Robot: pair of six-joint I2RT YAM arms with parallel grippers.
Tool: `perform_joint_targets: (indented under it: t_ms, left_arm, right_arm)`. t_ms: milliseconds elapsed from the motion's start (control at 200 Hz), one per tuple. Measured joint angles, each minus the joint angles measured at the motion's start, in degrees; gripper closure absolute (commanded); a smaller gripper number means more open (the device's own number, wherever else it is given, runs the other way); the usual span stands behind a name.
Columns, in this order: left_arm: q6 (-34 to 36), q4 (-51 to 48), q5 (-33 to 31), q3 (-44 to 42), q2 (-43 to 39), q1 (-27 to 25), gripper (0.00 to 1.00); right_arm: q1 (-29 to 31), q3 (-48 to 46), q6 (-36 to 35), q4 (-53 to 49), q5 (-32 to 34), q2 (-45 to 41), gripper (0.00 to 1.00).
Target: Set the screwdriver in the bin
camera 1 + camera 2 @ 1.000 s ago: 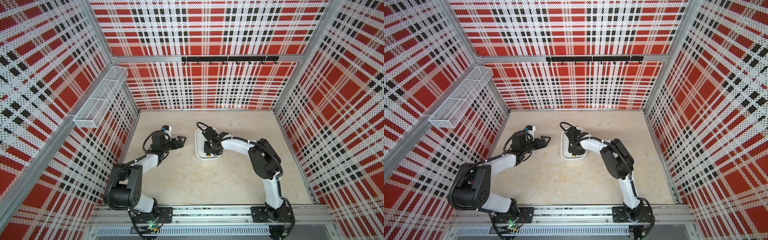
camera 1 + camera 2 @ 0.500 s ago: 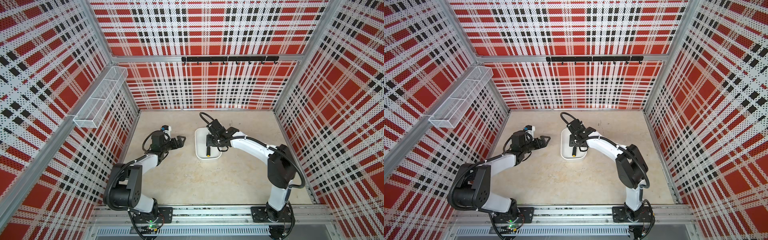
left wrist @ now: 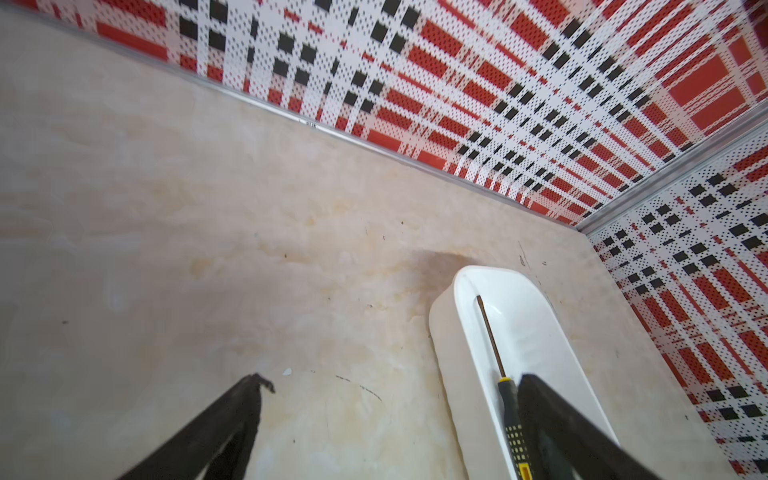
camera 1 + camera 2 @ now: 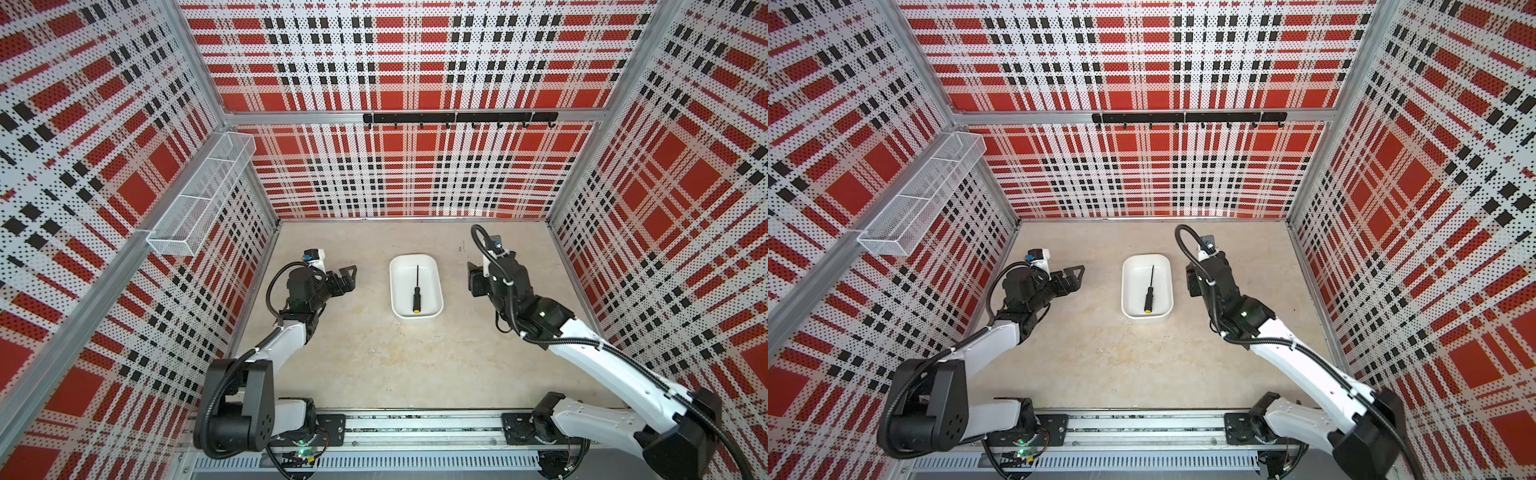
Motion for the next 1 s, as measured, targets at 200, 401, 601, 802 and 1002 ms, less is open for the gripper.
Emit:
perform_joint_targets:
  t_ms: [200,401,601,802,1002]
  left_arm:
    - [4.3,8.8,-7.3,-8.6,-11.9,0.5,0.02]
    - [9.1,19.4,-16.3,-18.2,-20.8,1.4,0.02]
    - [13.0,28.0,-20.9,-23.8,-19.3,2.6,0.02]
    - [15.4,37.3,-22.9,-27.5,-12.6,4.0,0.02]
    - [15.5,47.2,-23.3,-29.5,-5.3,6.0,0.02]
  right_arm:
    - [-5.7,-16.3,-6.1,12.4,2.2,-11.5,0.36]
    - [-10.7,-26.1,-8.9,22.2,1.6,-14.5,0.33]
    - [-16.3,-36.0,-10.9,36.3,-1.5,-12.7,0.32]
    - [-24.3,-46.2,-10.8,55.6,-7.0,-4.2,0.33]
    - [-26.8,-47.8,-11.1,69.9,-10.6,7.9,0.32]
